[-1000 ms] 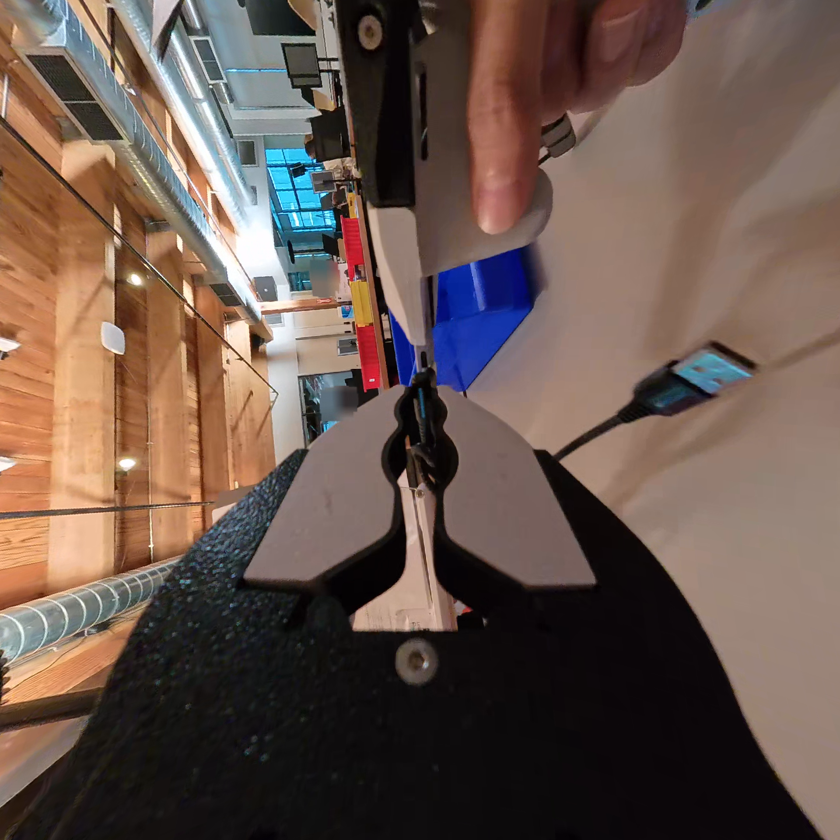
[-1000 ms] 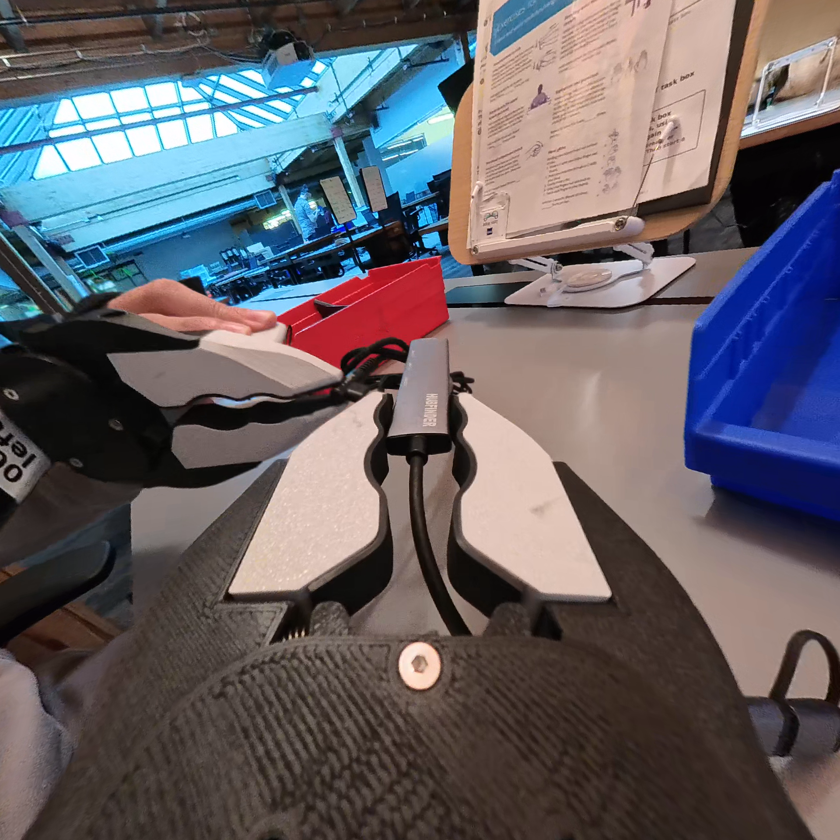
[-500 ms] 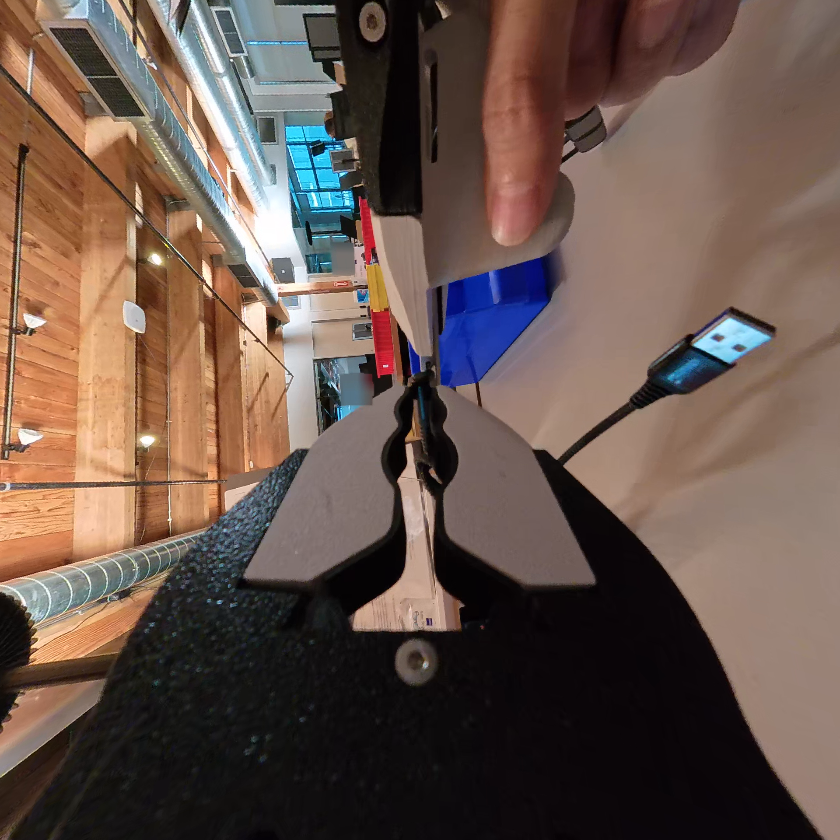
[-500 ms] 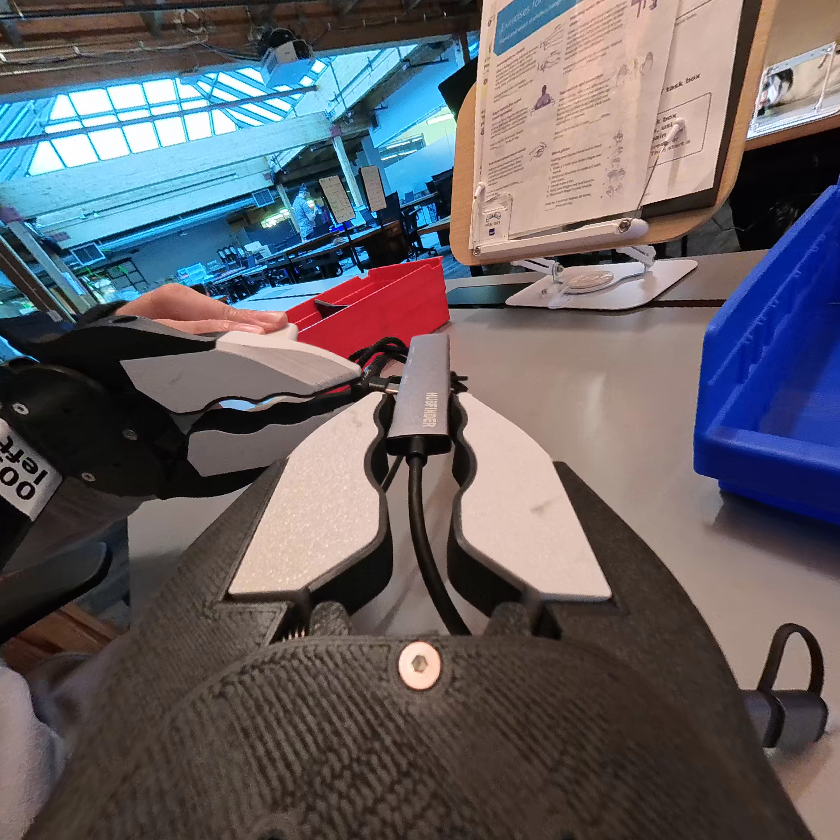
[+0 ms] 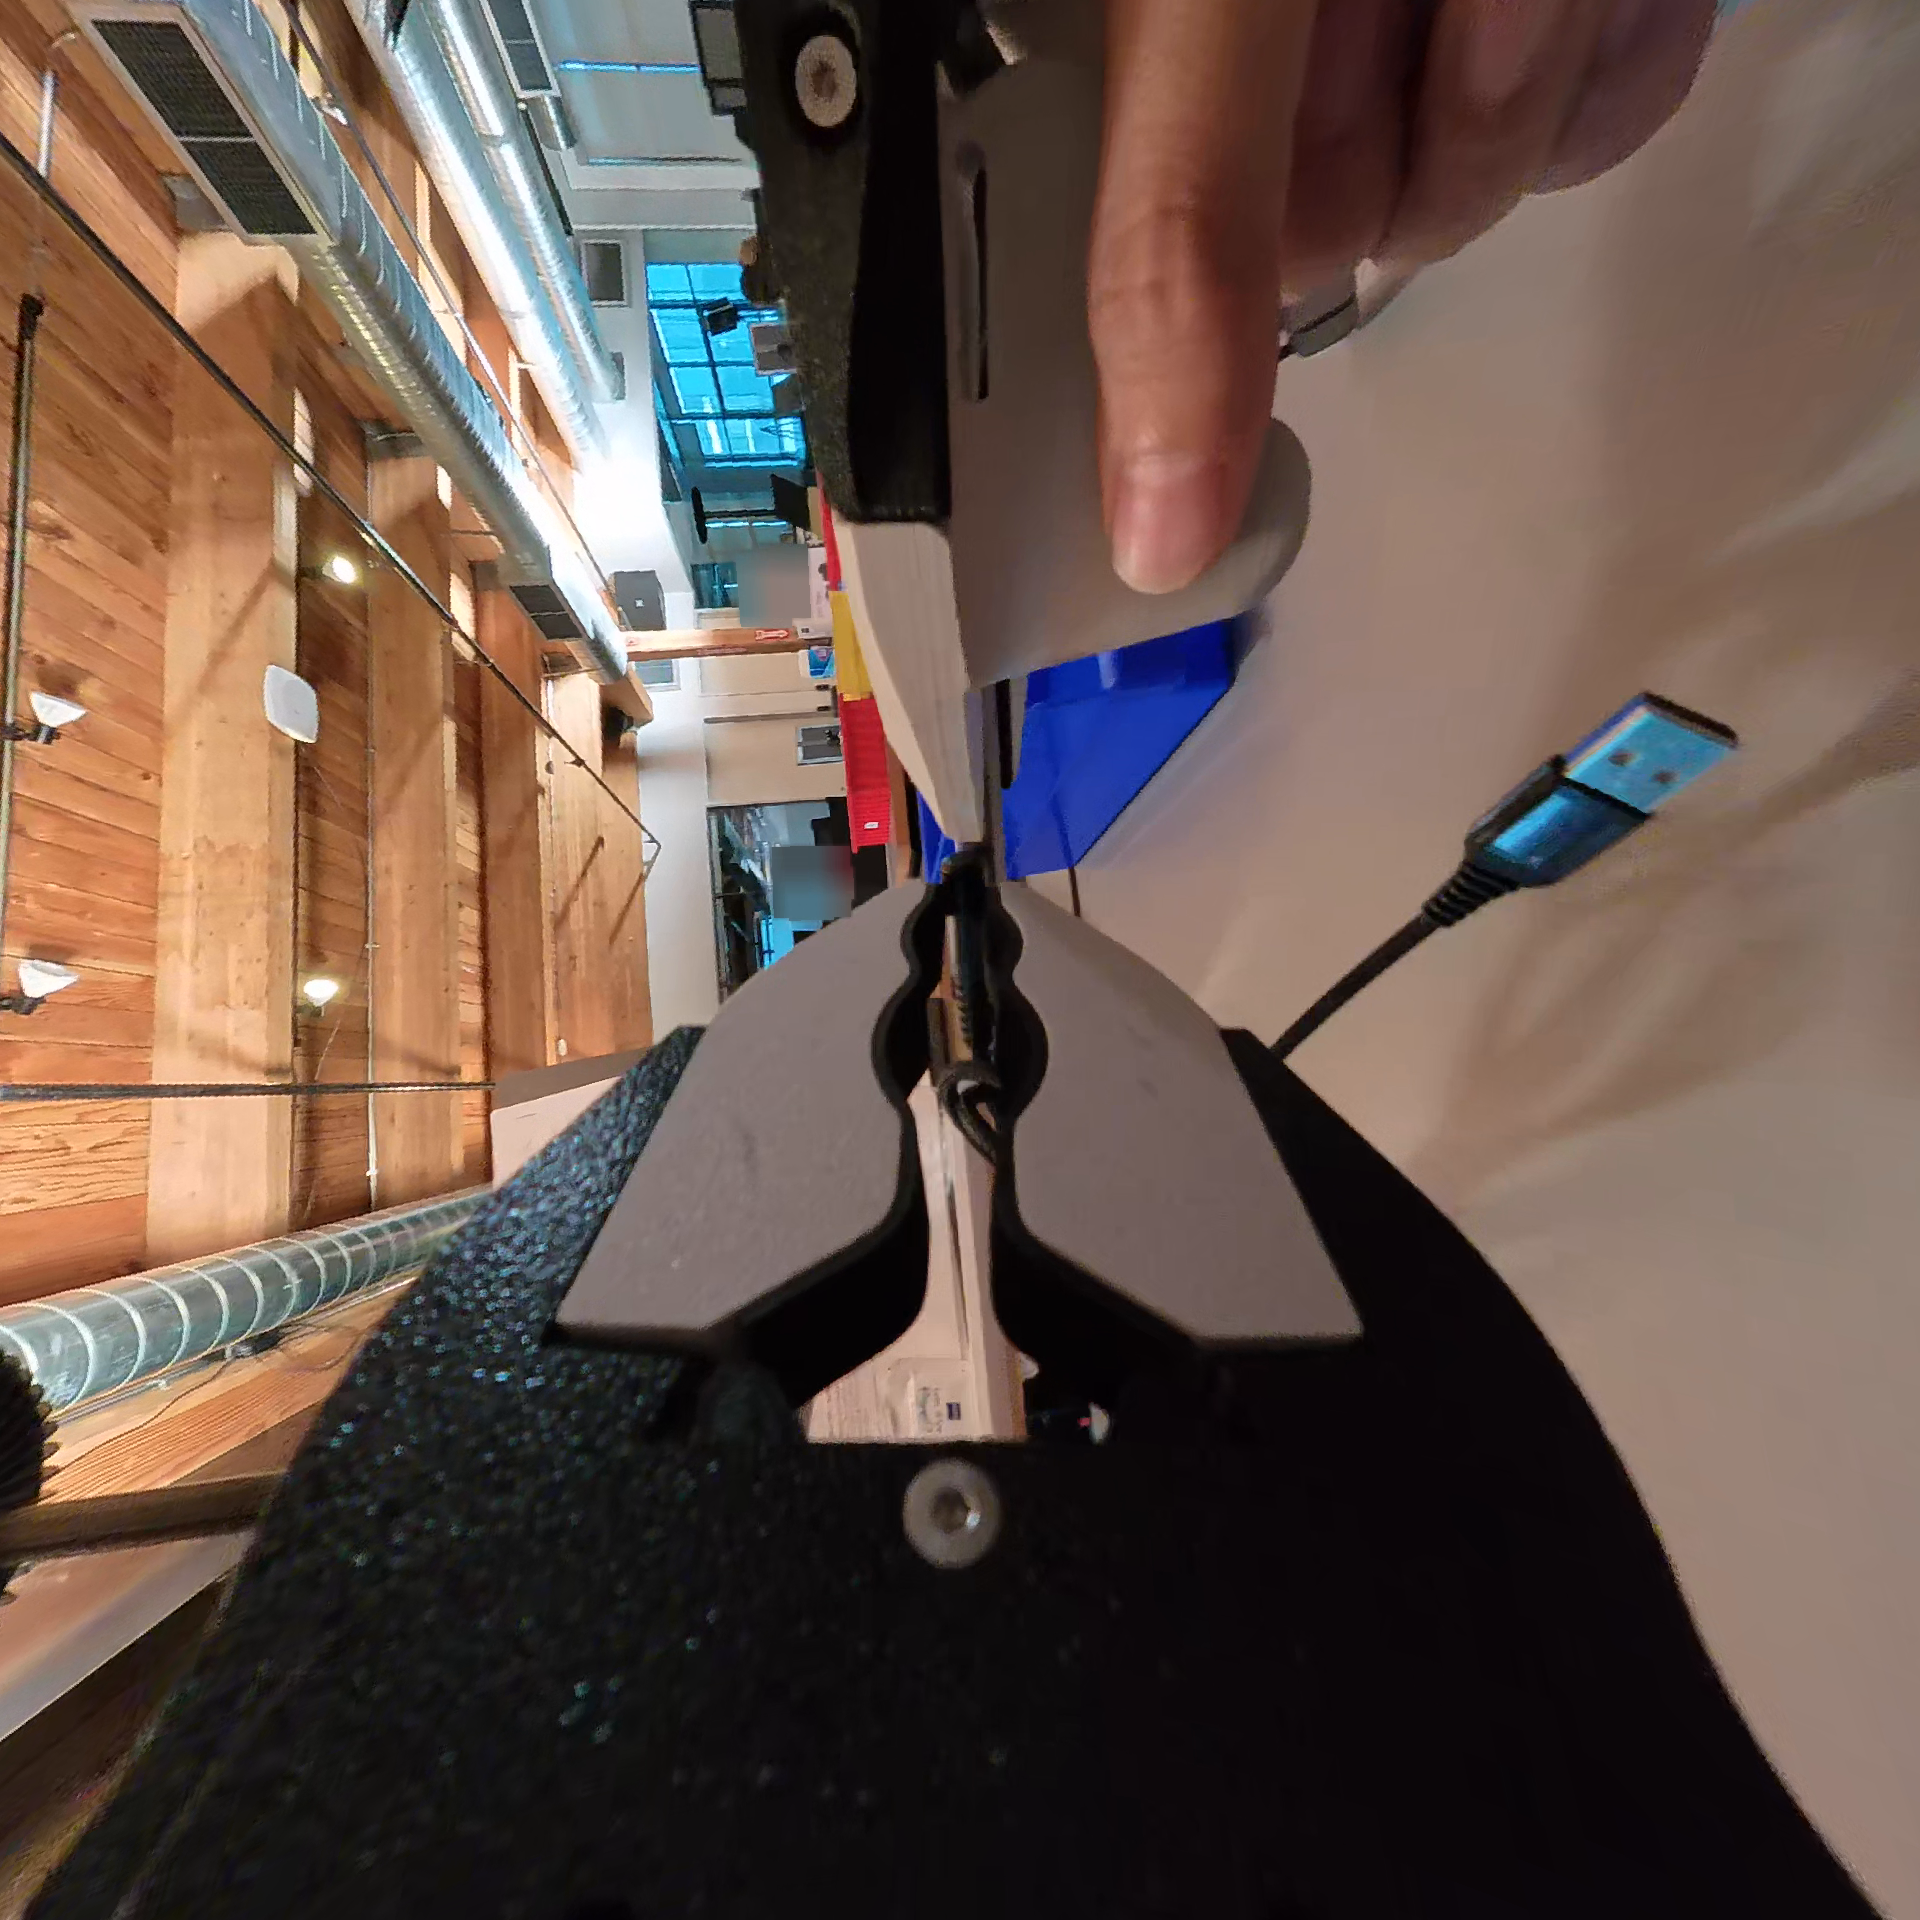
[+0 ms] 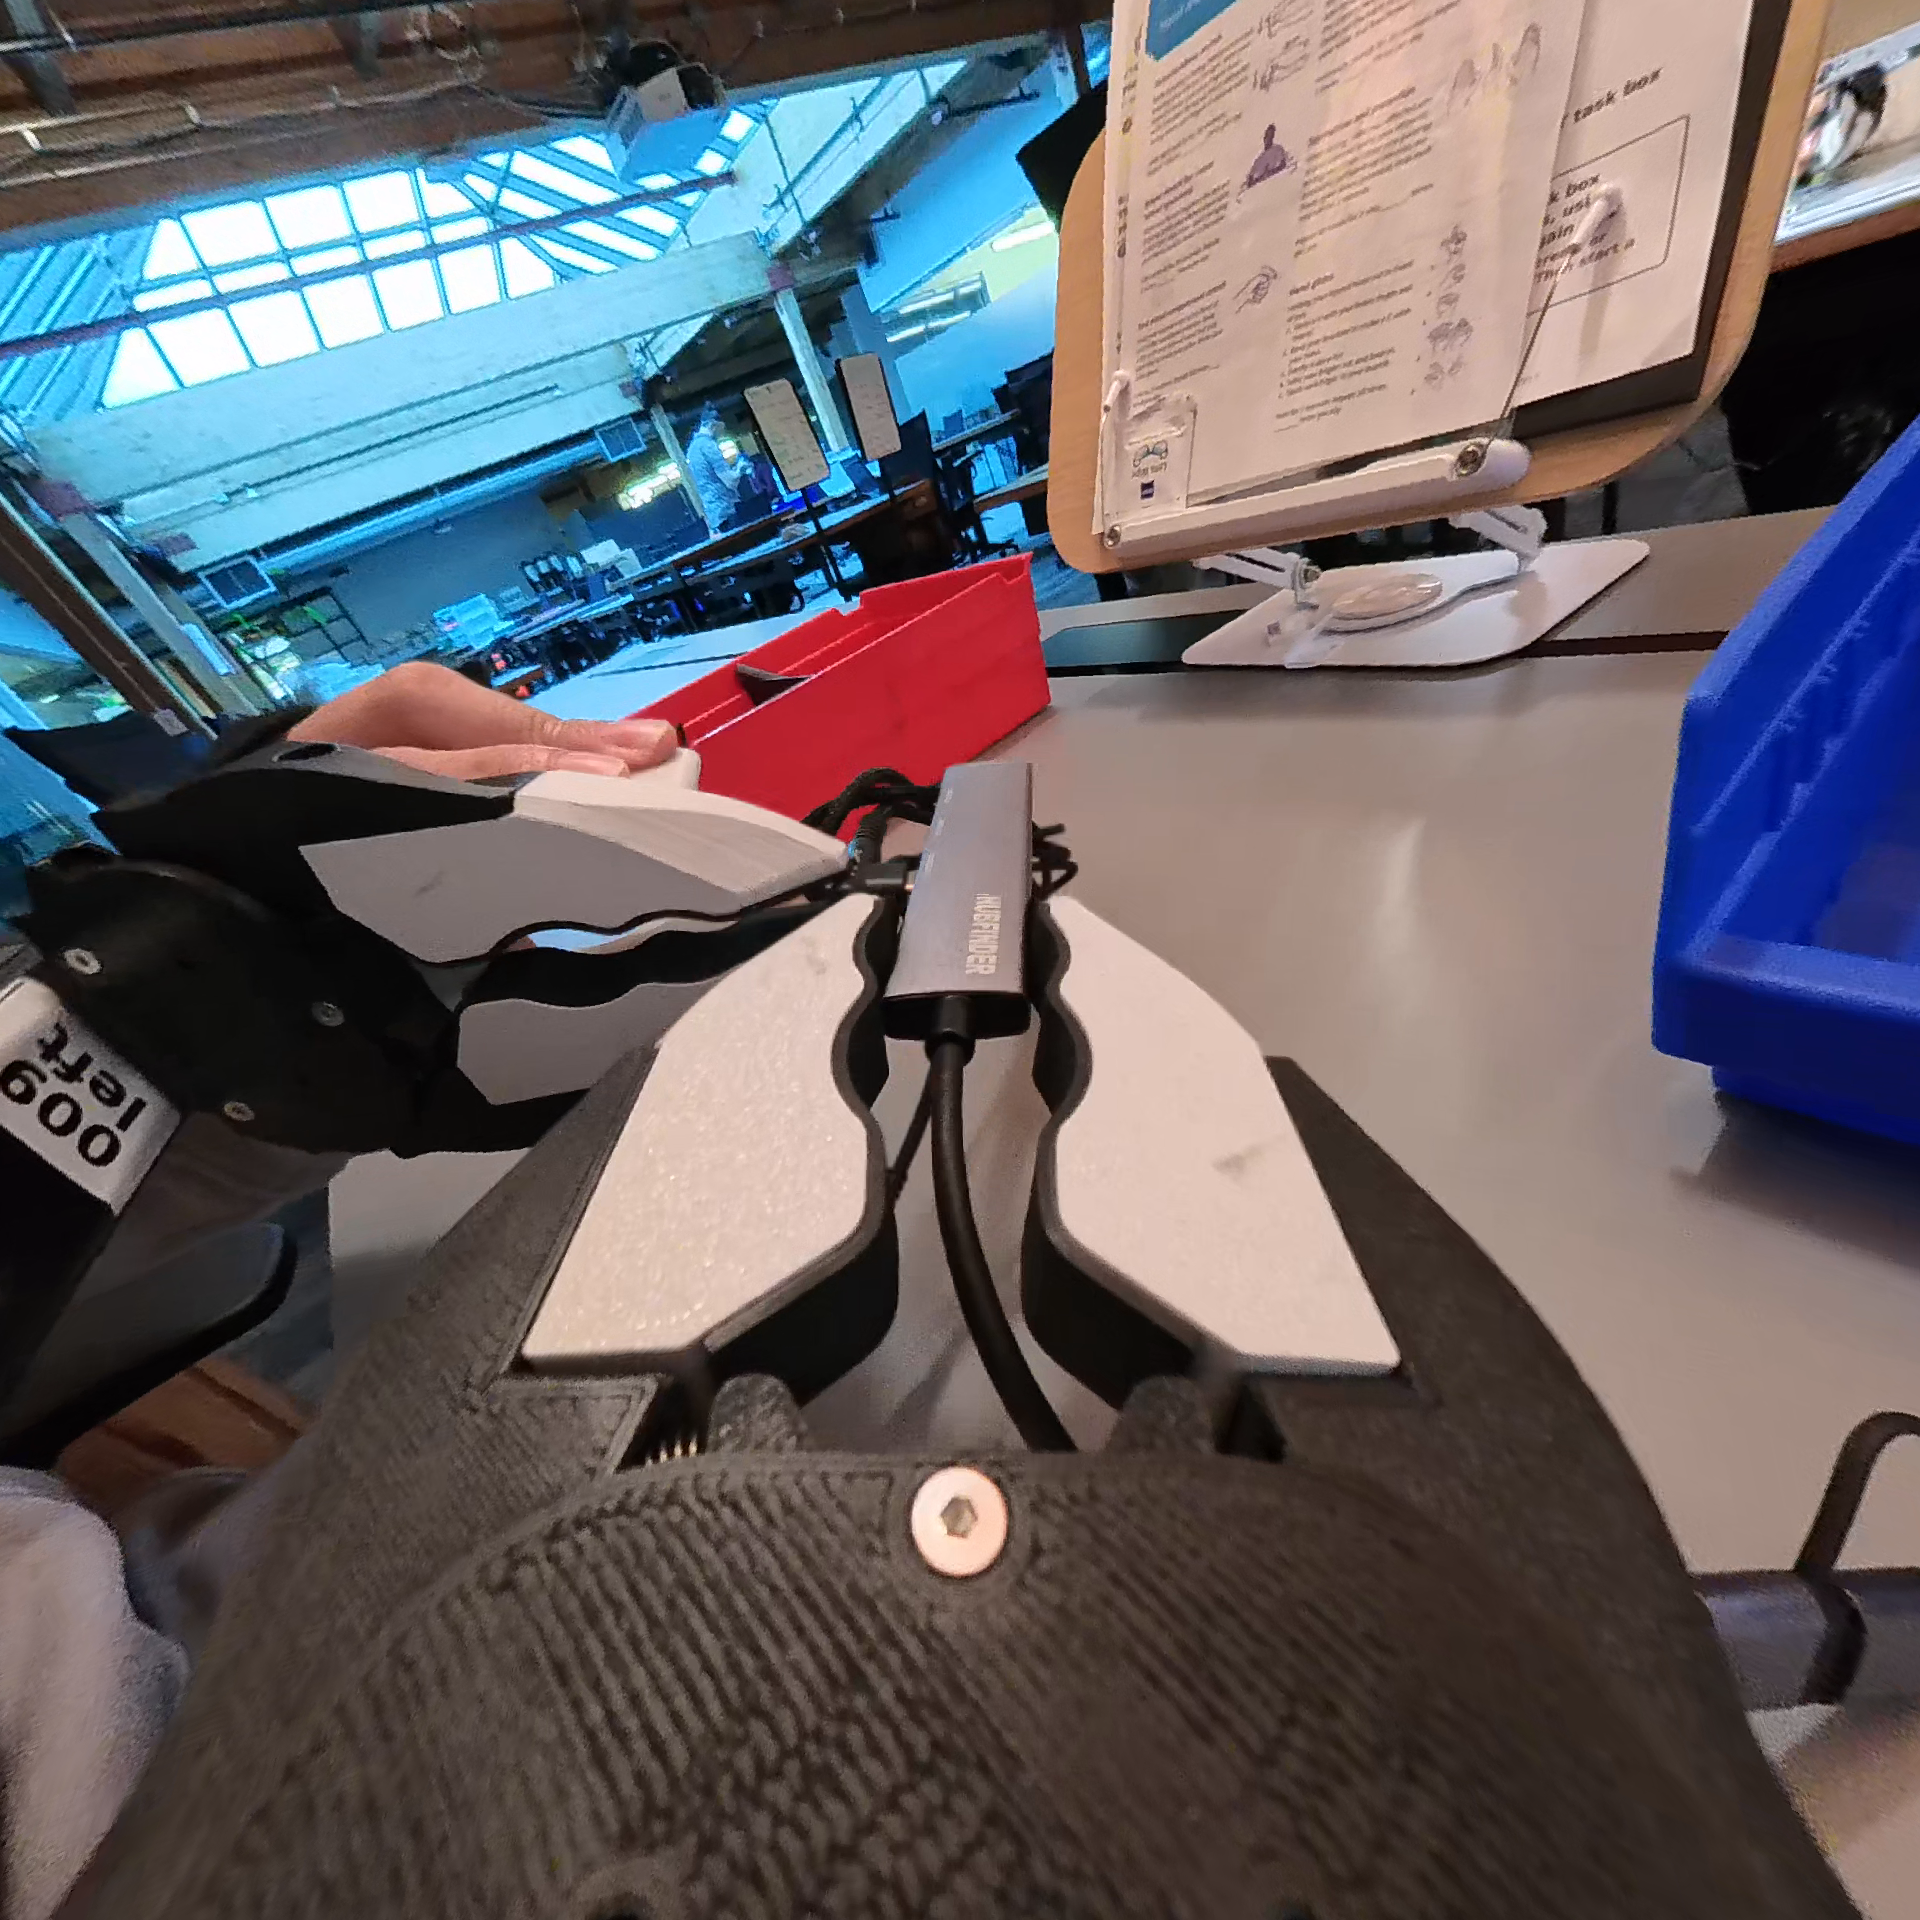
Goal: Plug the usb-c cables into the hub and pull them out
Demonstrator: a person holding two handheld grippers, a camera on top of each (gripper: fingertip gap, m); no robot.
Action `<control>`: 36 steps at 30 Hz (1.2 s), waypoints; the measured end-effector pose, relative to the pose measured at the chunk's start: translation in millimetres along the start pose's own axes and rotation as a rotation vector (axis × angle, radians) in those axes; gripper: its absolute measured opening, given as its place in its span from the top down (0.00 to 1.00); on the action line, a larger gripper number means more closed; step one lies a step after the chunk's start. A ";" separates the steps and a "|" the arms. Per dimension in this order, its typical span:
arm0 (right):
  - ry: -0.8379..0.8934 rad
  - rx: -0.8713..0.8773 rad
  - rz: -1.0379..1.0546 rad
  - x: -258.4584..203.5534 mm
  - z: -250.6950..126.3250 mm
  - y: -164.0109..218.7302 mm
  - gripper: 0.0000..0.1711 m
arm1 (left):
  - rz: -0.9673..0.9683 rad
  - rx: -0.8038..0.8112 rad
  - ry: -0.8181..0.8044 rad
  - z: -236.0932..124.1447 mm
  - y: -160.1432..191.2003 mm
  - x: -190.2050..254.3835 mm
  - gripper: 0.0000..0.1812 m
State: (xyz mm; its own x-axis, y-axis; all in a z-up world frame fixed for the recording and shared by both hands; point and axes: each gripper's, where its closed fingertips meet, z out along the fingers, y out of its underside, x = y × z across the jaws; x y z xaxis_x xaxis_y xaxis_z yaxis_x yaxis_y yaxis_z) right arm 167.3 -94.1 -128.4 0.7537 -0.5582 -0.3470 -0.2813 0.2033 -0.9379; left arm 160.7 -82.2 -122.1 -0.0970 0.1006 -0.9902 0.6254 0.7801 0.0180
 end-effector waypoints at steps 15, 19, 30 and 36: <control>-0.034 -0.029 -0.149 -5.7 -3.1 6.4 0.85 | -0.042 0.064 0.110 -1.6 -2.4 9.0 0.96; -0.013 -0.052 -0.196 -5.1 -1.3 8.5 0.85 | -0.047 0.061 0.140 -0.1 -0.2 14.8 0.96; -0.122 0.071 -0.243 -5.3 -22.9 -5.1 0.85 | -0.372 0.100 0.040 -17.9 2.4 -15.2 0.90; -0.384 0.170 -0.175 -22.2 -53.9 -13.6 0.85 | -1.000 0.152 0.128 -52.3 50.2 -43.0 0.87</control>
State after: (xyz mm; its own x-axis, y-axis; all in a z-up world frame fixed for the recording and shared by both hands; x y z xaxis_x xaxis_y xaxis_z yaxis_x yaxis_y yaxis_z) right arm 122.4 -127.8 -107.7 0.9560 -0.2633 -0.1296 -0.0530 0.2794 -0.9587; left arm 155.8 -15.1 -71.4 -0.7052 -0.4822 -0.5198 0.3036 0.4571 -0.8360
